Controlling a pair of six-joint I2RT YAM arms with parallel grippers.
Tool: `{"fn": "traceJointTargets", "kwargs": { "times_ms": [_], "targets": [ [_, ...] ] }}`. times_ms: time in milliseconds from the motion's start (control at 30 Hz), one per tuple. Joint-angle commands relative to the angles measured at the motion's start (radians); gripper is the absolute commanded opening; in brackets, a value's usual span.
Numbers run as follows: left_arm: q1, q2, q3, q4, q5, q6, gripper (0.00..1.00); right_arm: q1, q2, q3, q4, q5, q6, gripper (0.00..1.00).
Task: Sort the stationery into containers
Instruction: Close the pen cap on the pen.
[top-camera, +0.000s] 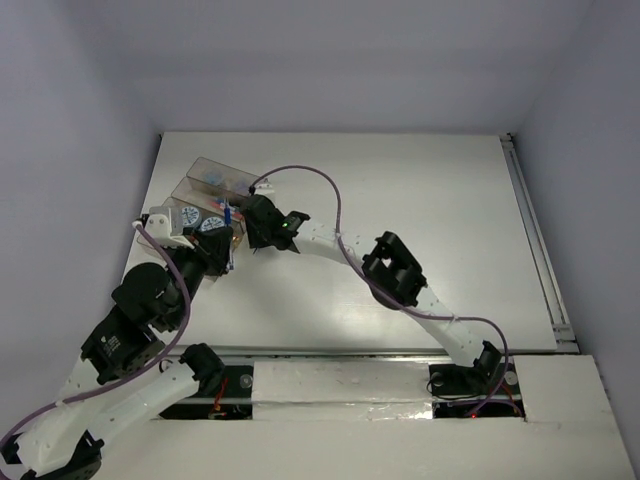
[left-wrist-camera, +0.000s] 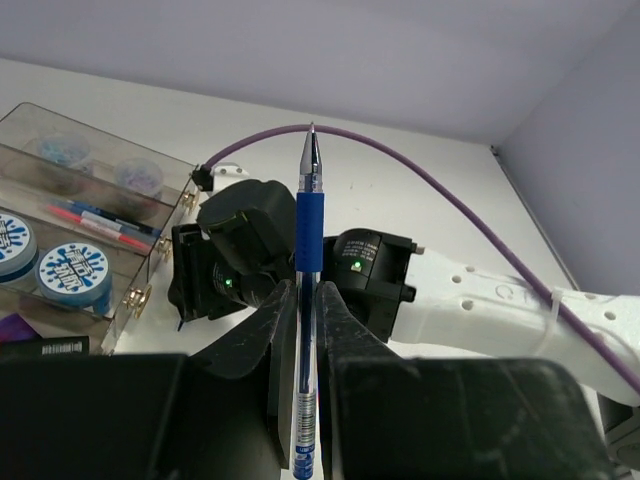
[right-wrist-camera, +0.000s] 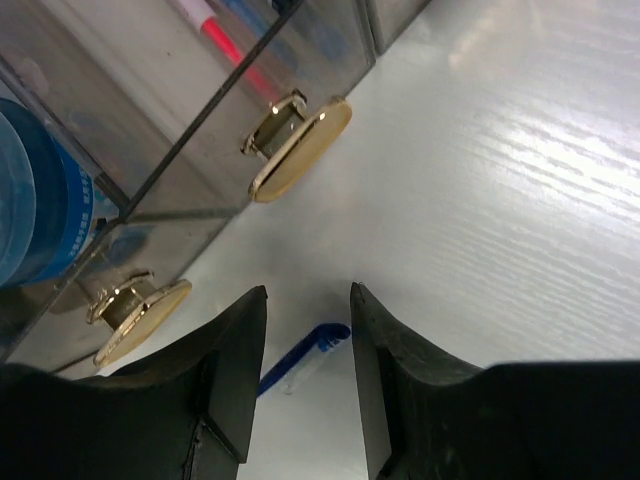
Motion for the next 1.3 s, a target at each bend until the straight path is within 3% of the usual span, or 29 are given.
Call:
{"fn": "traceJointTargets", "kwargs": {
  "times_ms": [0, 300, 467, 833, 1033, 1167, 1267],
  "targets": [
    [0.003, -0.018, -0.023, 0.057, 0.039, 0.028, 0.0, 0.013, 0.027, 0.061, -0.092, 0.059, -0.017, 0.45],
    [0.003, -0.025, -0.054, 0.077, 0.057, 0.029, 0.0, 0.025, 0.01, -0.012, -0.024, 0.076, -0.079, 0.44],
    [0.003, -0.02, -0.071, 0.091, 0.063, 0.025, 0.0, 0.025, -0.051, -0.074, -0.013, 0.076, -0.073, 0.52],
    [0.003, -0.035, -0.071, 0.083, 0.057, 0.028, 0.0, 0.043, -0.03, -0.051, -0.06, 0.042, -0.026, 0.42],
    [0.003, -0.026, -0.075, 0.098, 0.065, 0.034, 0.0, 0.043, -0.05, -0.095, -0.097, 0.052, -0.004, 0.47],
    [0.003, -0.023, -0.078, 0.104, 0.069, 0.037, 0.0, 0.043, -0.065, -0.125, -0.093, 0.043, 0.01, 0.42],
    [0.003, -0.021, -0.08, 0.104, 0.072, 0.037, 0.0, 0.053, -0.062, -0.117, -0.097, 0.032, 0.015, 0.3]
  ]
}}
